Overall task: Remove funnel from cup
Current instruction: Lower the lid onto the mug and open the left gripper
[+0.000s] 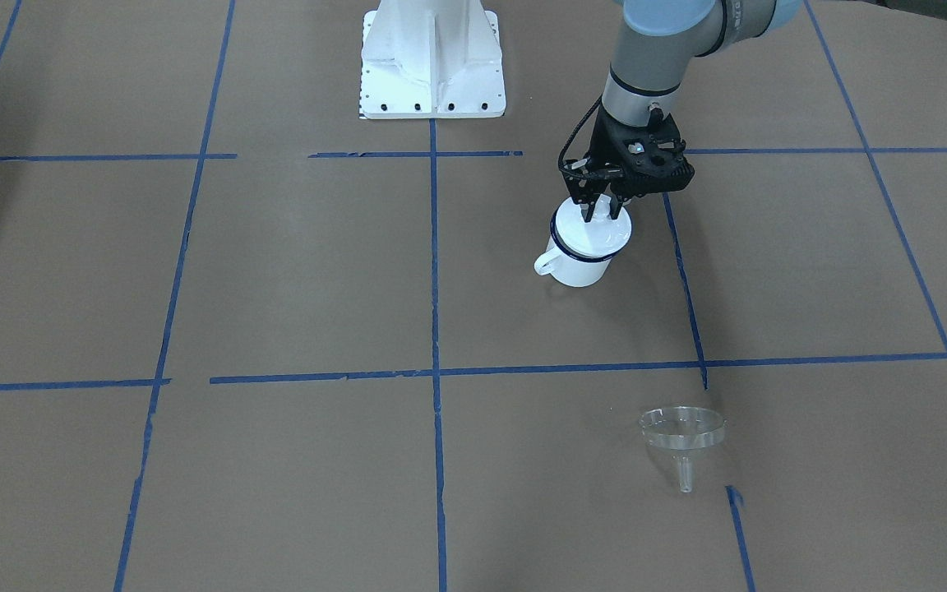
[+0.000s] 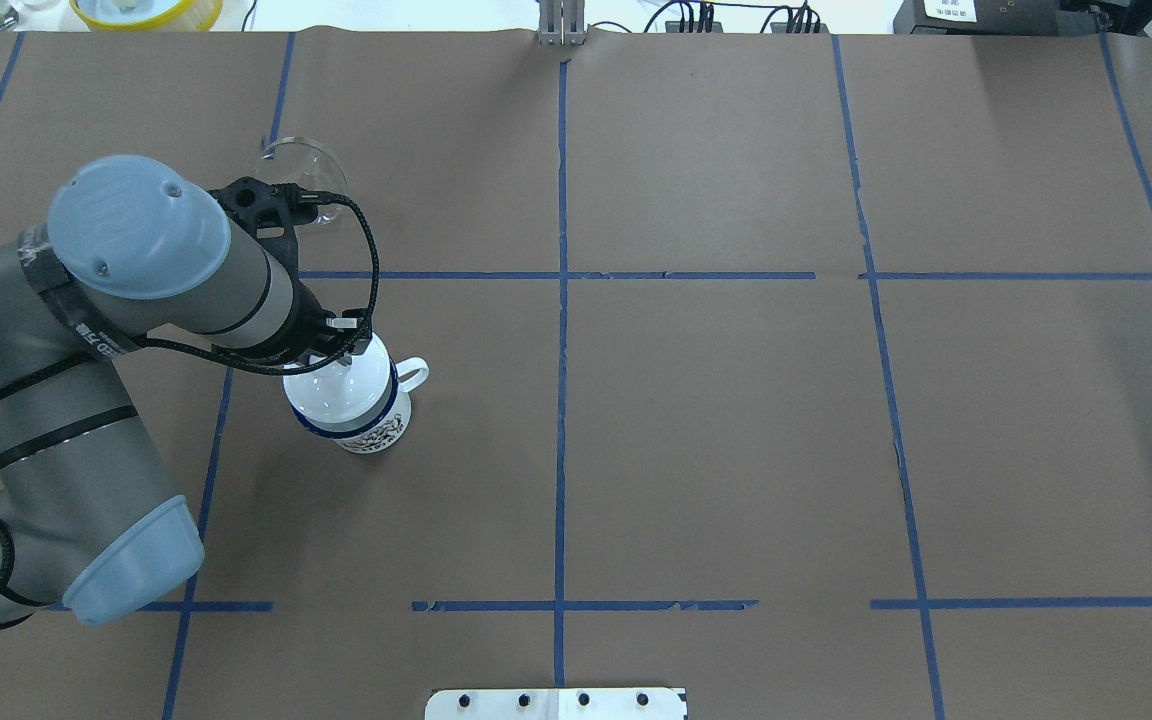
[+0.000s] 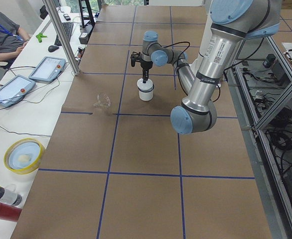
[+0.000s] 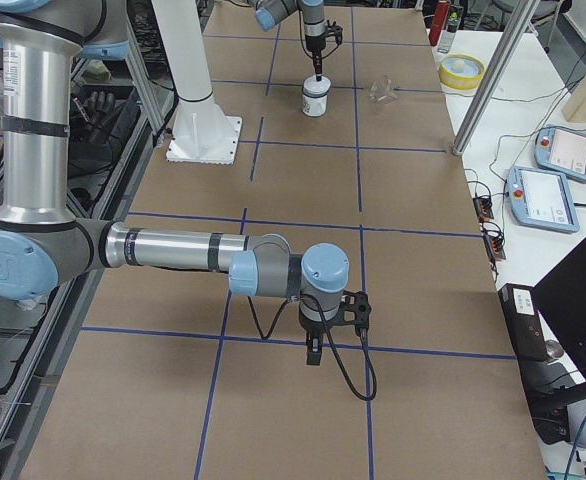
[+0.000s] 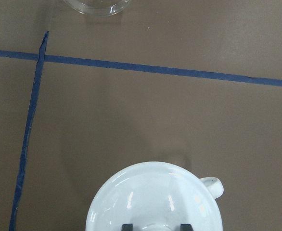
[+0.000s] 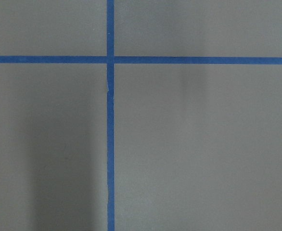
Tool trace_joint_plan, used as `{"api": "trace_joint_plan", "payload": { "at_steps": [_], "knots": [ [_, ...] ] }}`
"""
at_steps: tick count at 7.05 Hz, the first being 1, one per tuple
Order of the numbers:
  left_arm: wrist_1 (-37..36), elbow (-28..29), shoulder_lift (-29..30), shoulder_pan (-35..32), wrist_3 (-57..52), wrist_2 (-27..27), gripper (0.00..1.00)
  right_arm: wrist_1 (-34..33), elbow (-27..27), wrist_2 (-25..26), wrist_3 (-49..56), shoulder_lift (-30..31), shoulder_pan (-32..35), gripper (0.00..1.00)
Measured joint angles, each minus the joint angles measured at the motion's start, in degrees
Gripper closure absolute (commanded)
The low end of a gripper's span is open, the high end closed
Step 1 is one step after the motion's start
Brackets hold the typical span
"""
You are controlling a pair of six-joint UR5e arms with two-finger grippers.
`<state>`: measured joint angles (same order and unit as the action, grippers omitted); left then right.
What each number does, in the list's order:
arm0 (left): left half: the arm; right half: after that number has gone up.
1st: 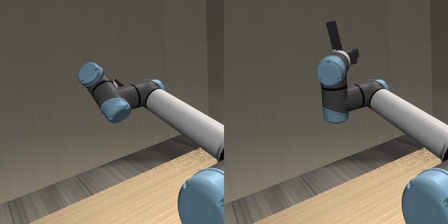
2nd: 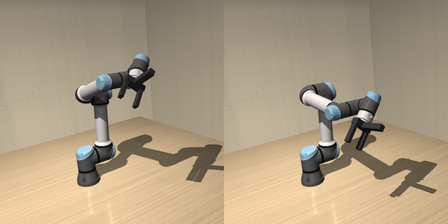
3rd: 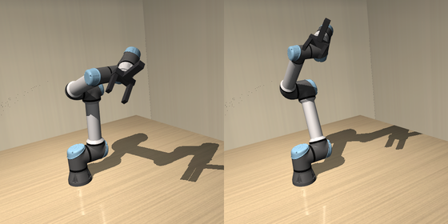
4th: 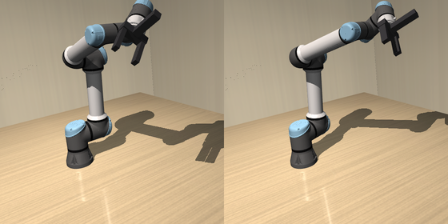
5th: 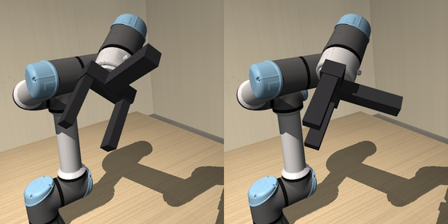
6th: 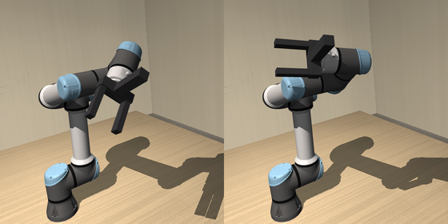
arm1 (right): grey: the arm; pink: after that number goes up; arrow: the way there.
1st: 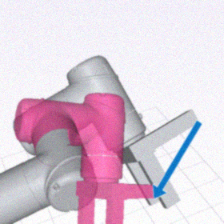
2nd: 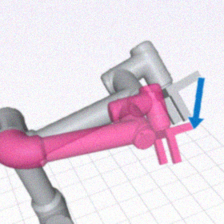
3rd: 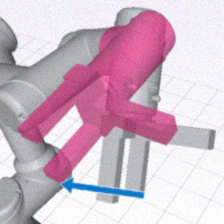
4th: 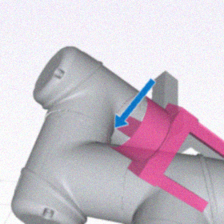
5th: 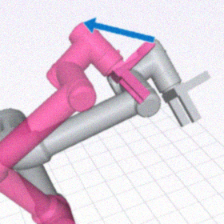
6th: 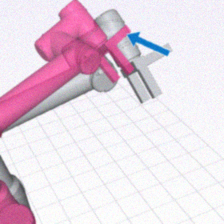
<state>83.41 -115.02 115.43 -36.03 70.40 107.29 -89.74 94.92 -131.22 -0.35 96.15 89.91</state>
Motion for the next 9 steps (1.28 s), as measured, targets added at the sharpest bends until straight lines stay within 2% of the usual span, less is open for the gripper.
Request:
{"api": "trace_joint_plan", "payload": {
  "at_steps": [9],
  "knots": [
    [0.3, 1.0, 0.0, 0.3, -0.6, 0.0, 1.00, 0.0, 0.0, 0.0, 0.0, 0.0, 0.0, 0.00]
  ]
}}
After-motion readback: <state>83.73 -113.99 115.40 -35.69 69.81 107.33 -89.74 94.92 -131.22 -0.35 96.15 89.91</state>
